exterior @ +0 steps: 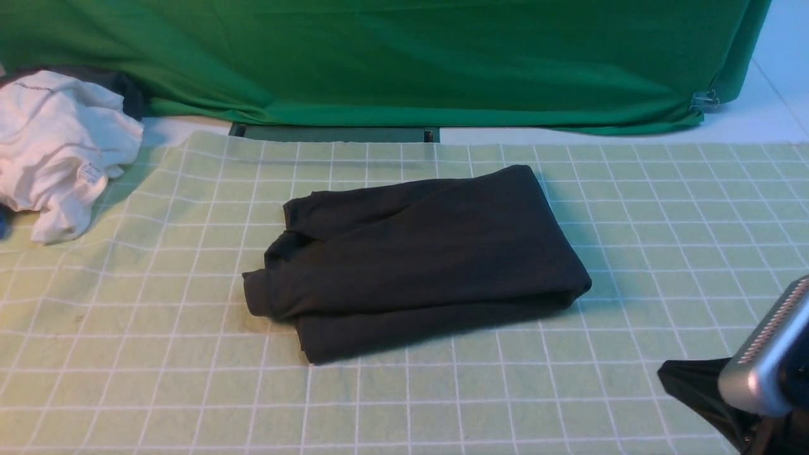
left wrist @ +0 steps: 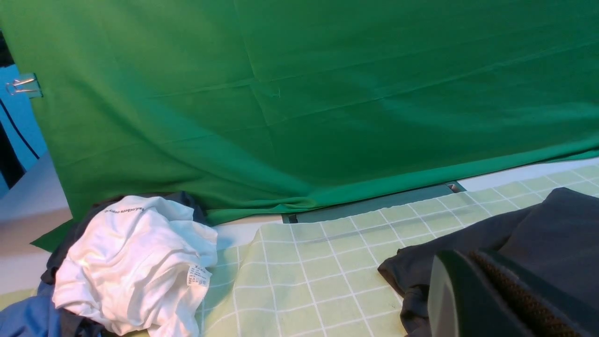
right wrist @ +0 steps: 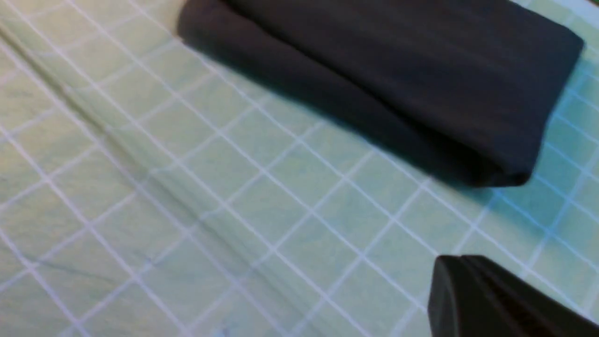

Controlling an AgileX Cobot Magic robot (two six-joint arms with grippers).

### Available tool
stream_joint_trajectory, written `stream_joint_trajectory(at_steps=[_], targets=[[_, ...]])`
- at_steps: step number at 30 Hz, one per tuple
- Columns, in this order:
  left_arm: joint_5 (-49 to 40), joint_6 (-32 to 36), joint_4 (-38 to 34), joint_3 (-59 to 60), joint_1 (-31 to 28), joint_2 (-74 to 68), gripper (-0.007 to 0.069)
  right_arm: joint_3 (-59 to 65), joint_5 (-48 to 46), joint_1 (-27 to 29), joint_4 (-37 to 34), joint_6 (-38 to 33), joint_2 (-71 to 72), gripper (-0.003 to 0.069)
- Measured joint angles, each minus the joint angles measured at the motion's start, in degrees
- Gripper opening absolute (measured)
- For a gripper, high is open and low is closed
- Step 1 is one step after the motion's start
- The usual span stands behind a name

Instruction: Fold a long-sleeved shirt over a green coffee tablecloth.

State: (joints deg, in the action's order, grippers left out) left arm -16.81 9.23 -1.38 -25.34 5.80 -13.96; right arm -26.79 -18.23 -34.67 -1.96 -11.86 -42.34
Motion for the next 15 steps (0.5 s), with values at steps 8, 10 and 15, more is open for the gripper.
stream_joint_trajectory(at_steps=[8,10,15], targets=[[0.0,0.05,0.04,0.0,0.0,0.0,-0.0036,3.91,6.78,6.33,3.86,0.02,13.45,0.0039],[0.0,0.05,0.04,0.0,0.0,0.0,-0.0036,7.81,13.61,8.69,4.22,0.02,16.76,0.0046],[0.0,0.05,0.04,0.0,0.0,0.0,-0.0036,20.95,29.97,19.2,2.98,0.08,26.46,0.005]])
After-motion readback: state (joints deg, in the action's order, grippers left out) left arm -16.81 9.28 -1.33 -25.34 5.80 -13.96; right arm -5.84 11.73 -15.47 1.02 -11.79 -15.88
